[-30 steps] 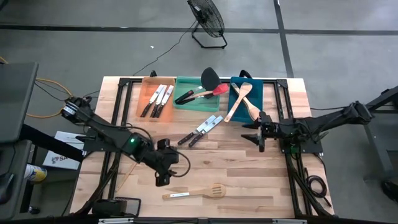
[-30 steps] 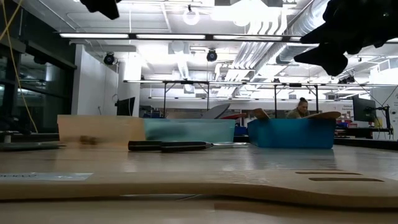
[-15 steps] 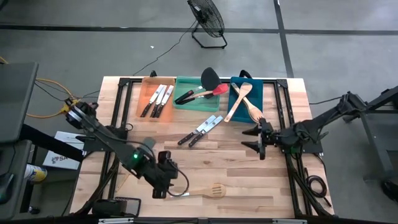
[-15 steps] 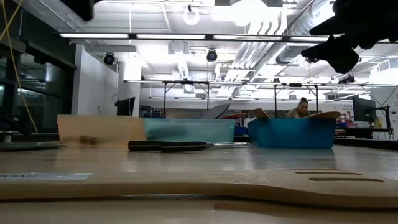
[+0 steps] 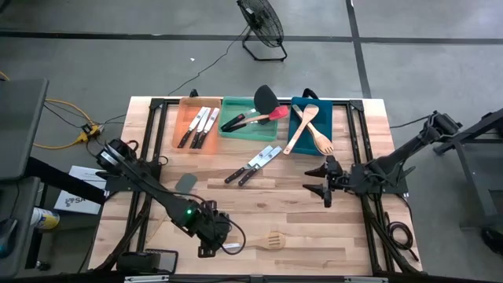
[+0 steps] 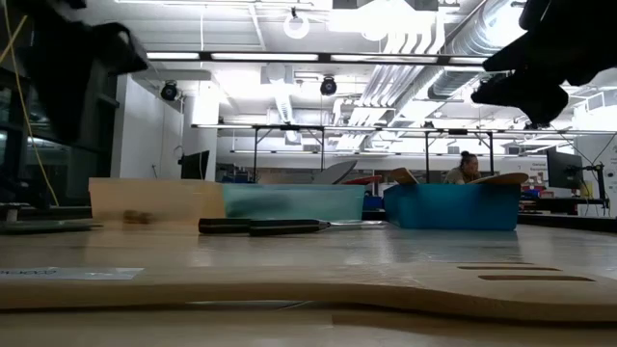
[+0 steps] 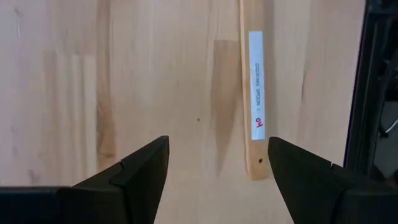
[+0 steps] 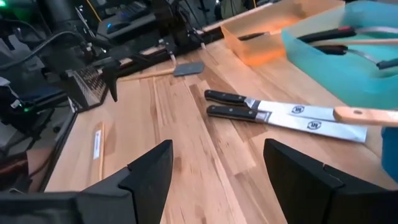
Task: Pick & Place Kitchen Items
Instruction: Put the brown serving spoon the blue bin
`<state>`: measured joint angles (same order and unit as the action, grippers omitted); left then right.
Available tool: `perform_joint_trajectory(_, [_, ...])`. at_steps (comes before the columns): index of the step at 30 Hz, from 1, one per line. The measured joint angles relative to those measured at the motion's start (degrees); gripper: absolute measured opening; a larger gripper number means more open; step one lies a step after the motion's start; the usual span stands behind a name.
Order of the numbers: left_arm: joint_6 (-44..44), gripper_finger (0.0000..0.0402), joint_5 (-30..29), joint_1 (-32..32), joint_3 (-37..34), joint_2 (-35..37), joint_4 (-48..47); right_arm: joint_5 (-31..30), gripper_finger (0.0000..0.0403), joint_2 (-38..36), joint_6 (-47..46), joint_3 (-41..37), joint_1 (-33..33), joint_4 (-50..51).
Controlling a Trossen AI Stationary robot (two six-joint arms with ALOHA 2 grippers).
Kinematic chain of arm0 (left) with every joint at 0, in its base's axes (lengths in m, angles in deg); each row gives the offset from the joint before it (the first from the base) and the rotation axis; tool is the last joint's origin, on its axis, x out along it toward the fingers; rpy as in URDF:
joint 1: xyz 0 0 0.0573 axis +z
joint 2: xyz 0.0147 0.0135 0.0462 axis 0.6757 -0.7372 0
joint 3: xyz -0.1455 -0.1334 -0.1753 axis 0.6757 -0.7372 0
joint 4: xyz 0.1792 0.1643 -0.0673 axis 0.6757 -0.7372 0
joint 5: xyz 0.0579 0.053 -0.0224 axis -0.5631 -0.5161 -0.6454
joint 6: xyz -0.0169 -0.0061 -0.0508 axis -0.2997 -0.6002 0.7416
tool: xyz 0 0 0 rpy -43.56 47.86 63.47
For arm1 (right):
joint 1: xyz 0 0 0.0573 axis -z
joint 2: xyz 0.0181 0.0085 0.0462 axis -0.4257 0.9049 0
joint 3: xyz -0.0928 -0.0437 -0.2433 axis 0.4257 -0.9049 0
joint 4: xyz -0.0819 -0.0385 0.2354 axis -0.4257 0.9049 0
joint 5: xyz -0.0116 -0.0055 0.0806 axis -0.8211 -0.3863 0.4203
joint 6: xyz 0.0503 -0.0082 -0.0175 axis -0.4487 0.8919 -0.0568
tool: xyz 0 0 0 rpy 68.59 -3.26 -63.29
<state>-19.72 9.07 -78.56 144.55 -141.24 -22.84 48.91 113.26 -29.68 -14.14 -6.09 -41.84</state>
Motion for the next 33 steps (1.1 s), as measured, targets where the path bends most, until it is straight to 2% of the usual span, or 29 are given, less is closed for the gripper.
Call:
perform_joint_trajectory(6, [4.32,0.0269,1.59,-0.98,0.0,-2.35,1.0,-0.64,0.0243,2.11,-2.84,0.0,-1.05,0.01])
perform_joint_trajectory(11, [4.63,0.0269,3.05,-3.18,0.07,-4.04,3.68,-1.41,0.0243,3.34,-4.19,-0.02,-1.99,-0.45])
perform_joint_trajectory(20, [9.04,0.0269,2.99,-5.85,0.07,-6.45,4.43,-1.59,0.0243,4.94,-4.32,-0.02,-2.1,-3.04])
perform_joint_trajectory(27, [8.26,0.0269,4.42,-6.01,0.04,-8.74,4.34,-1.55,0.0243,6.62,-4.37,-0.02,-2.1,-4.53])
perform_joint_trajectory(33, [5.4,0.0269,1.79,-5.99,0.04,-8.74,4.43,-1.57,0.0243,8.24,-4.37,-0.02,-2.1,-5.53])
